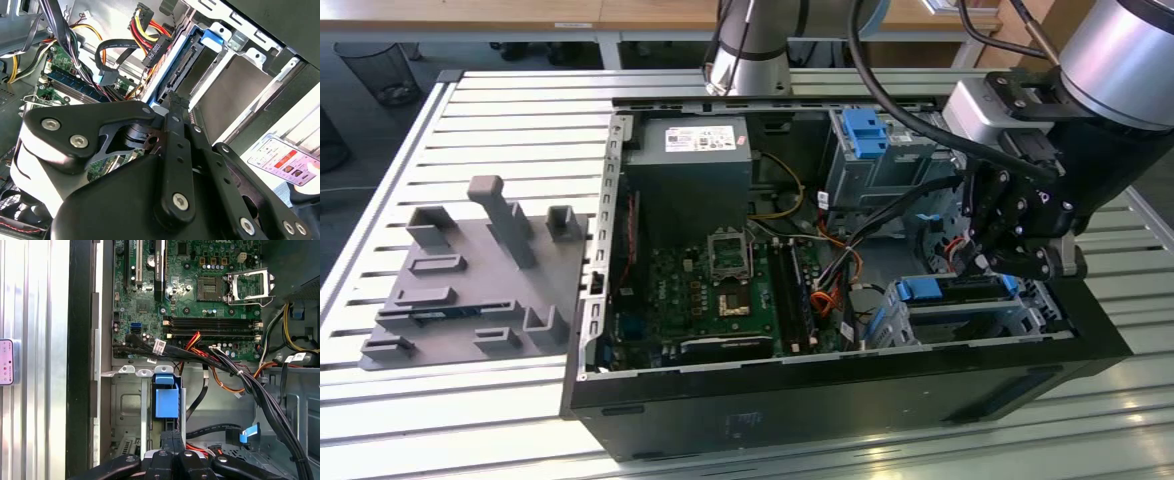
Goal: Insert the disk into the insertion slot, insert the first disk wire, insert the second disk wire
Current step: 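Insert the first disk wire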
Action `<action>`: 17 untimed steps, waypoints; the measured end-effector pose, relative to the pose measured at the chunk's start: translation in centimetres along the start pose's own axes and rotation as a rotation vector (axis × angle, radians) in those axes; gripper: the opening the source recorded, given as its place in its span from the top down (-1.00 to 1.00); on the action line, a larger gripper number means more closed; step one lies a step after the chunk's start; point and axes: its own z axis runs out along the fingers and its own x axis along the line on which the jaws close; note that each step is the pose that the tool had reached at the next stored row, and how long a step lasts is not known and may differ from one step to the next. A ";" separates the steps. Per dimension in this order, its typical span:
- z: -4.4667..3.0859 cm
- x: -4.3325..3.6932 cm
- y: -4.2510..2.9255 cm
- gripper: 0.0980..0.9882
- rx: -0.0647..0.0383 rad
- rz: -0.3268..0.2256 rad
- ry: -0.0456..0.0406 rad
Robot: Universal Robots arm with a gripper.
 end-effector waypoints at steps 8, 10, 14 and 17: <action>0.00 -0.06 -0.34 0.98 0.000 0.000 -0.0001; -0.01 -0.12 -0.48 0.98 0.000 0.000 -0.0001; -0.01 -0.22 -0.67 0.98 0.000 0.000 0.0000; -0.01 -0.23 -0.72 0.98 0.000 0.000 0.0000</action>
